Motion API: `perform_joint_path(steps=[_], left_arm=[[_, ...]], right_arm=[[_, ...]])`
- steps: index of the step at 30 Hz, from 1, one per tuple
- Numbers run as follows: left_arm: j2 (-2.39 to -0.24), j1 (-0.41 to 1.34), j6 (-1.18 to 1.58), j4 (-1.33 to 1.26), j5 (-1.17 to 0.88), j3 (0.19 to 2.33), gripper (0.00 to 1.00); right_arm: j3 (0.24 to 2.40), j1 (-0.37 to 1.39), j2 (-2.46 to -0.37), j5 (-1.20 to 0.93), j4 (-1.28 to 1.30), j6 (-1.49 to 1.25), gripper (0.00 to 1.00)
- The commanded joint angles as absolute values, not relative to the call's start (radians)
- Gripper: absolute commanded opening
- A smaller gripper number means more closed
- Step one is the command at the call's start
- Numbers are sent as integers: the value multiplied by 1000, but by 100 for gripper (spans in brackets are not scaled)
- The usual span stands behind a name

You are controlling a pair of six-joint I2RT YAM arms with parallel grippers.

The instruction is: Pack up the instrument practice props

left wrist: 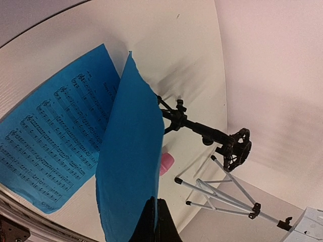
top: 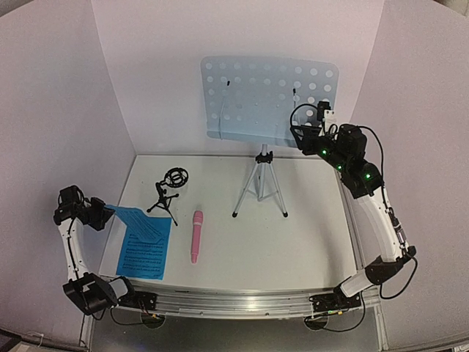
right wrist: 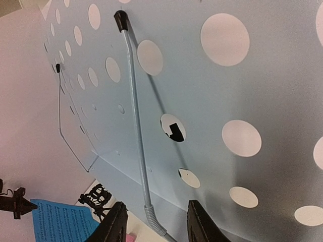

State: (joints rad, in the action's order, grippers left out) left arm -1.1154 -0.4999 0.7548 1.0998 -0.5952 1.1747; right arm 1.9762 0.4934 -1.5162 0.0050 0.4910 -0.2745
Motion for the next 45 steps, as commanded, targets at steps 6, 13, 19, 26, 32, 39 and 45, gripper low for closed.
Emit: perform_joint_path(steps=[6, 13, 19, 26, 32, 39, 45], left_arm=[[-1144, -509, 431, 1366, -241, 1025, 0], [-1145, -508, 399, 1383, -197, 964, 4], [-1158, -507, 398, 1422, -157, 999, 78], [-1206, -507, 330, 1397, -85, 1201, 92], [-1337, -406, 196, 1257, -325, 1138, 68], [-1472, -282, 176, 1172, -339, 1160, 58], [-1471, -90, -216, 953, -63, 1190, 74]], right_arm=[[1957, 502, -1485, -16, 496, -278, 40], [1961, 502, -1487, -25, 495, -282, 40], [1964, 502, -1486, -29, 495, -287, 40], [1973, 502, -1489, -32, 494, -290, 40], [1973, 503, -1491, -31, 491, -284, 40], [1972, 502, -1487, -20, 491, -275, 40], [1965, 502, -1496, -18, 491, -272, 40]])
